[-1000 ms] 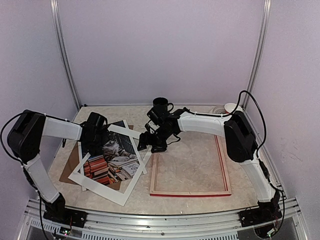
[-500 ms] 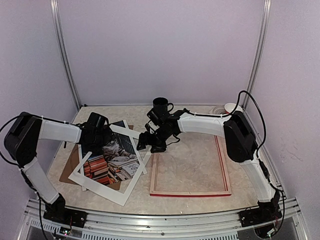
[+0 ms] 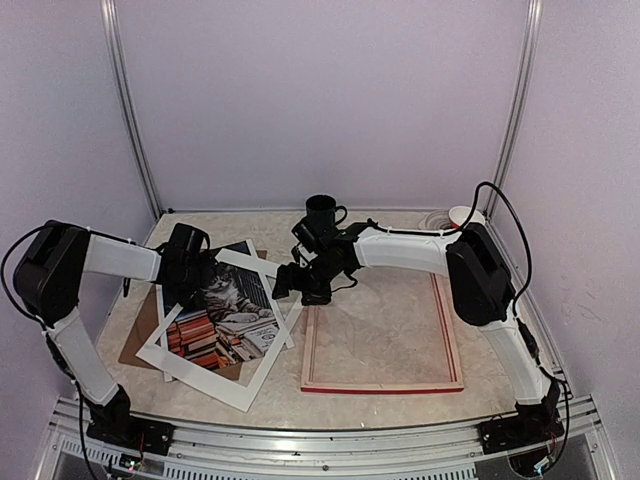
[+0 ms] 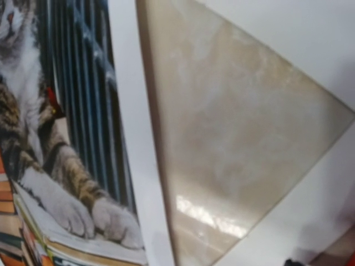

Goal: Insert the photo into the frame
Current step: Pick up the mat board from the photo.

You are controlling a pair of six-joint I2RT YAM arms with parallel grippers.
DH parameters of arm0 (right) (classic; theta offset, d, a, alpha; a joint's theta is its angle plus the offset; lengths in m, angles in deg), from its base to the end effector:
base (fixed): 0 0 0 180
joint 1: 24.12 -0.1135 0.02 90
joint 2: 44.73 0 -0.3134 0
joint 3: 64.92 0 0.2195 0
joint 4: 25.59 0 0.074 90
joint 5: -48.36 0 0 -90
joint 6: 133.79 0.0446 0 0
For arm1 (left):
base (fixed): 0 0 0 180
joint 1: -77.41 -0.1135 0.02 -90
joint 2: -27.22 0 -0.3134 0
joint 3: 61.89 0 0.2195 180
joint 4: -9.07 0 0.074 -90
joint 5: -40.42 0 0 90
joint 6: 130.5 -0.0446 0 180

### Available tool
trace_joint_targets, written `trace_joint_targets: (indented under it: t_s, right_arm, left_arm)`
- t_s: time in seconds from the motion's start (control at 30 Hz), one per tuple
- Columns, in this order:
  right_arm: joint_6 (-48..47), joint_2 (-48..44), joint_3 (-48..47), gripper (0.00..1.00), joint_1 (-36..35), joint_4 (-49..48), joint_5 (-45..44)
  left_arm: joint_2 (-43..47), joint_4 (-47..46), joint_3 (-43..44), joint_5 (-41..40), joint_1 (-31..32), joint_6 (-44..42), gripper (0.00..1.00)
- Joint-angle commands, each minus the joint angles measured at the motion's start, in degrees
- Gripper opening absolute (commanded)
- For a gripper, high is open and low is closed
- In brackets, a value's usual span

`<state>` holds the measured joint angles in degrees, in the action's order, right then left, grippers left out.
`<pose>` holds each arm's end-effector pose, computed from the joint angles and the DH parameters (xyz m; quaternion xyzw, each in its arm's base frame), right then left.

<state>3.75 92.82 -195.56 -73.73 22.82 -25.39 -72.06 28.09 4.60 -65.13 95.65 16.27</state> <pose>0.3376 0.4160 0.2026 -0.0592 0.9441 0.3105 0.0941 0.3147 -0.0911 0.2120 -0.3507 0.8693 -0.0959 0.3350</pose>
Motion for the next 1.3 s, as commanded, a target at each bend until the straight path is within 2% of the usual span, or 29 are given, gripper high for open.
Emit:
trace_joint_targets:
  t_s: [0.0,0.3,0.47,0.73,1.0,1.27]
  right_arm:
    - [1.2,-1.2,1.5,0.82,-0.4,2.6,-3.0]
    - [2.1,-2.3,2.2,0.83,-0.5,2.7,-3.3]
    - [2.7,-3.0,2.5,0.83,-0.6,2.9,-4.1]
    - [2.8,-4.7,3.1,0.84,-0.5,2.2,-6.1]
    - [2.3,-4.1,1.8,0.84,0.1,5.2,-9.3]
    - [4.6,-4.5,4.4,0.88,0.6,3.4,-9.0]
  left_arm:
    - [-0.7,2.2,1.2,-3.1,-1.8,0.7,0.99]
    - [-0.4,3.2,0.9,-5.6,-3.8,1.0,0.99]
    - [1.0,2.1,0.1,-4.0,-4.0,1.0,0.99]
    - [7.6,-0.4,1.1,-4.7,1.7,-1.8,0.99]
    - [1.9,-1.7,3.8,-1.5,3.8,-2.4,0.99]
    - [-1.2,-1.2,4.9,-4.6,3.9,-3.2,0.99]
